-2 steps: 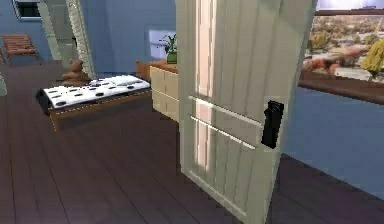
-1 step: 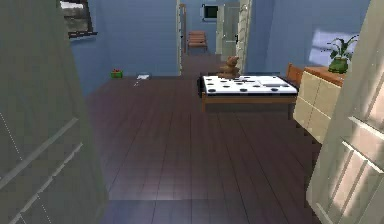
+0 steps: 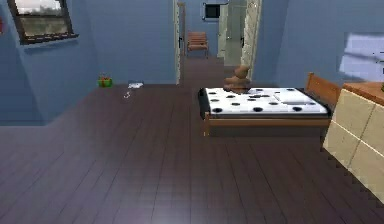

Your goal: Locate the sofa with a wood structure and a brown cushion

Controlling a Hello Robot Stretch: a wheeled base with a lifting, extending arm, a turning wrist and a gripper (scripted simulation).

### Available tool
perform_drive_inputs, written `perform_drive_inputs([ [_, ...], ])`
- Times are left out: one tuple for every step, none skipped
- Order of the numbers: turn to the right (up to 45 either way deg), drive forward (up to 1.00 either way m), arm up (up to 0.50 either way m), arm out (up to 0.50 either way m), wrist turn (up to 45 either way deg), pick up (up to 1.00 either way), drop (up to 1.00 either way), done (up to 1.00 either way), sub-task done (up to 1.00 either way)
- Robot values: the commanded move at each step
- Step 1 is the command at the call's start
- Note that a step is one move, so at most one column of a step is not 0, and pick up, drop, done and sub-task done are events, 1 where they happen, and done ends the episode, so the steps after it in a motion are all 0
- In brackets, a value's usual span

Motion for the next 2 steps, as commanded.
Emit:
perform_drive_inputs([
  [-18.0,0.0,0.0,0.0,0.0,0.0,0.0,0.0,0.0],
  [0.0,1.0,0.0,0.0,0.0,0.0,0.0,0.0,0.0],
])
